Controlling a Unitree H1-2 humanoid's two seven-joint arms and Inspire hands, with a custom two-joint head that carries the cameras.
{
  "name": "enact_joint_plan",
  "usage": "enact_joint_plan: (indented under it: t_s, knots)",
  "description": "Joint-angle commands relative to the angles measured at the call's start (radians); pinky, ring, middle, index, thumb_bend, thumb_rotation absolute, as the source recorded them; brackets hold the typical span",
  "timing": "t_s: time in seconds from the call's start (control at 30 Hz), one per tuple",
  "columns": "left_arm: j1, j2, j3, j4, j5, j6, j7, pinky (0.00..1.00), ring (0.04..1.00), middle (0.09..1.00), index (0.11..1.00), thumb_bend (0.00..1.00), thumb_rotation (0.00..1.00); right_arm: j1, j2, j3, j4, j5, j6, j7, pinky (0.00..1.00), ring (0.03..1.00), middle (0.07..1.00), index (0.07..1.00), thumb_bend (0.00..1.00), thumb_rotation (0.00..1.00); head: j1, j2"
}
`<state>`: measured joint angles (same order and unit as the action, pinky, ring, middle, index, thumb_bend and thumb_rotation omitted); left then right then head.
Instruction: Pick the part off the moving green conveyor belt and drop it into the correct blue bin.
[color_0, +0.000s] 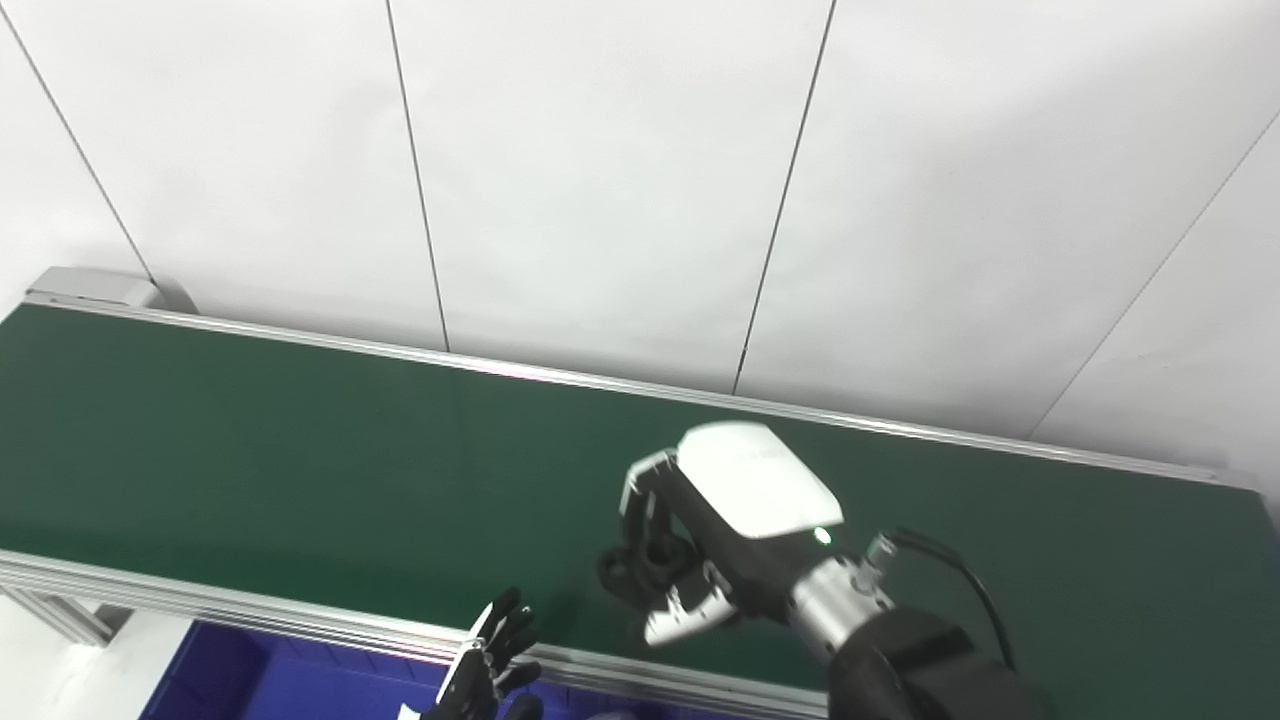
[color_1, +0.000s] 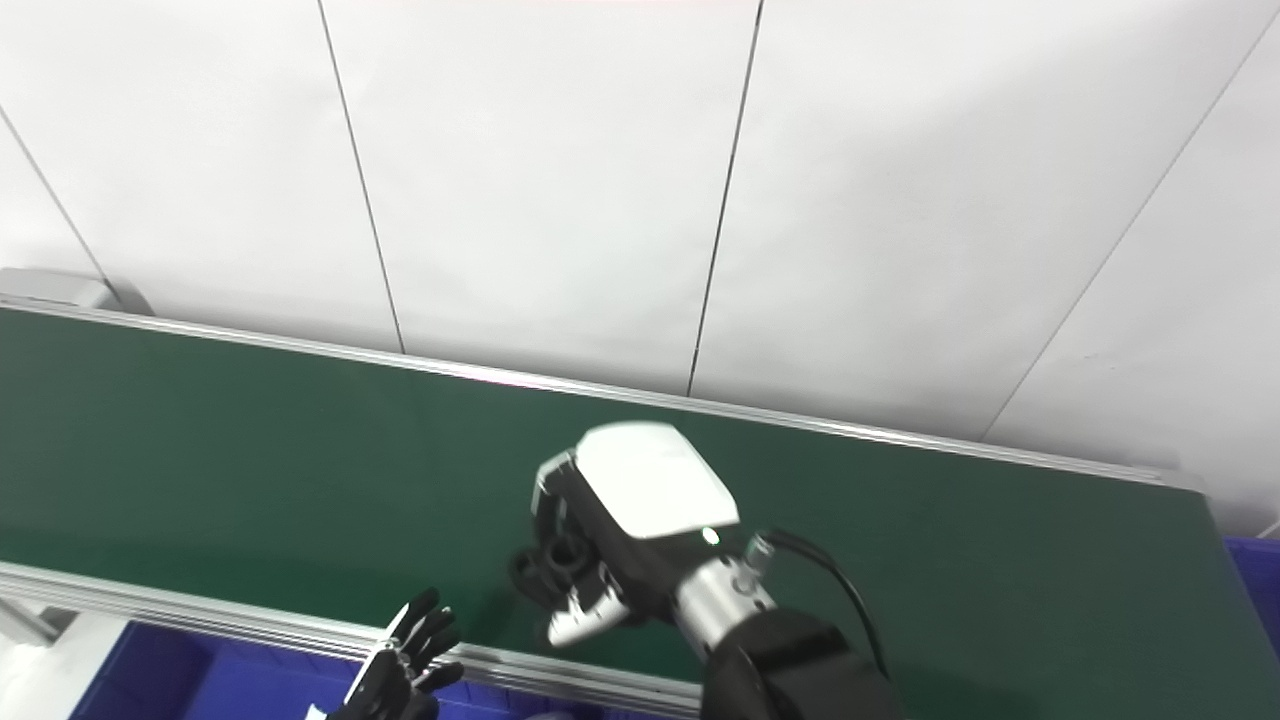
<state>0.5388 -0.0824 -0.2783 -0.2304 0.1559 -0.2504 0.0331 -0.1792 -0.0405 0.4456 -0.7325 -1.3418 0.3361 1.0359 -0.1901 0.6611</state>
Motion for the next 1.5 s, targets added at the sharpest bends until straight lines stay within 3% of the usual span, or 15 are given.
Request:
enact_joint_plan:
  t_s: [0.0, 0.2, 0.3, 0.33, 0.37, 0.4, 0.47, 0.6, 0.73, 0.97, 1.3, 1.47]
  knots:
    - [-0.001, 0.005, 0.001, -0.039, -0.015, -0.005, -0.010, 0.79, 0.864, 0.884, 0.917, 0.49, 0.81, -0.003, 0.022, -0.015, -0.041, -0.009, -0.054, -0.009, 0.18, 0.255, 0.473, 0.488, 0.52, 0.00, 0.000, 0.000]
    - [-0.002, 0.025, 0.025, -0.088, -0.028, 0.031, -0.019, 0.78, 0.842, 0.867, 0.914, 0.48, 0.82, 0.098, 0.073, -0.038, -0.130, -0.069, -0.103, 0.061, 0.22, 0.293, 0.475, 0.488, 0.52, 0.00, -0.104, 0.060]
    - [-0.009, 0.049, 0.043, -0.131, -0.049, 0.061, -0.033, 0.80, 0.852, 0.880, 0.927, 0.48, 0.85, 0.149, 0.121, -0.053, -0.161, -0.114, -0.136, 0.103, 0.21, 0.292, 0.474, 0.488, 0.52, 0.00, -0.204, 0.123]
    - [-0.012, 0.057, 0.047, -0.143, -0.057, 0.071, -0.038, 0.82, 0.863, 0.892, 0.941, 0.48, 0.88, 0.160, 0.135, -0.059, -0.167, -0.126, -0.148, 0.115, 0.20, 0.280, 0.473, 0.488, 0.52, 0.00, -0.212, 0.129]
    - [-0.017, 0.067, 0.055, -0.159, -0.070, 0.085, -0.044, 0.84, 0.871, 0.899, 0.950, 0.49, 0.90, 0.173, 0.154, -0.068, -0.173, -0.141, -0.155, 0.135, 0.18, 0.252, 0.472, 0.488, 0.52, 0.00, -0.260, 0.167]
    - [-0.020, 0.074, 0.060, -0.169, -0.079, 0.096, -0.047, 0.85, 0.876, 0.904, 0.956, 0.50, 0.91, 0.183, 0.170, -0.077, -0.177, -0.152, -0.163, 0.150, 0.15, 0.227, 0.471, 0.488, 0.52, 0.00, -0.260, 0.167]
    - [-0.034, 0.091, 0.079, -0.204, -0.106, 0.142, -0.058, 0.85, 0.877, 0.904, 0.958, 0.49, 0.92, 0.195, 0.199, -0.096, -0.185, -0.182, -0.184, 0.187, 0.13, 0.203, 0.470, 0.489, 0.53, 0.00, -0.337, 0.234]
    - [-0.069, 0.117, 0.118, -0.270, -0.152, 0.263, -0.075, 0.87, 0.875, 0.897, 0.950, 0.48, 0.90, 0.212, 0.236, -0.144, -0.195, -0.218, -0.226, 0.231, 0.13, 0.194, 0.470, 0.489, 0.53, 0.00, -0.424, 0.310]
    - [-0.110, 0.139, 0.153, -0.311, -0.174, 0.340, -0.082, 0.84, 0.852, 0.877, 0.928, 0.53, 0.85, 0.238, 0.238, -0.181, -0.194, -0.224, -0.256, 0.234, 0.16, 0.237, 0.472, 0.489, 0.53, 0.00, -0.482, 0.351]
    - [-0.135, 0.140, 0.183, -0.336, -0.202, 0.409, -0.087, 0.80, 0.823, 0.846, 0.893, 0.54, 0.81, 0.323, 0.214, -0.201, -0.157, -0.260, -0.322, 0.230, 0.17, 0.246, 0.472, 0.490, 0.53, 0.00, -0.497, 0.351]
    - [-0.120, 0.131, 0.170, -0.358, -0.171, 0.440, -0.089, 0.80, 0.823, 0.844, 0.906, 0.49, 0.83, 0.395, 0.149, -0.259, -0.007, -0.276, -0.327, 0.091, 0.19, 0.281, 0.475, 0.489, 0.53, 0.00, -0.458, 0.341]
    - [-0.117, 0.122, 0.156, -0.368, -0.150, 0.443, -0.087, 0.79, 0.821, 0.840, 0.909, 0.47, 0.84, 0.386, 0.133, -0.259, 0.087, -0.394, -0.325, 0.072, 0.18, 0.291, 0.445, 0.509, 0.53, 0.00, -0.451, 0.337]
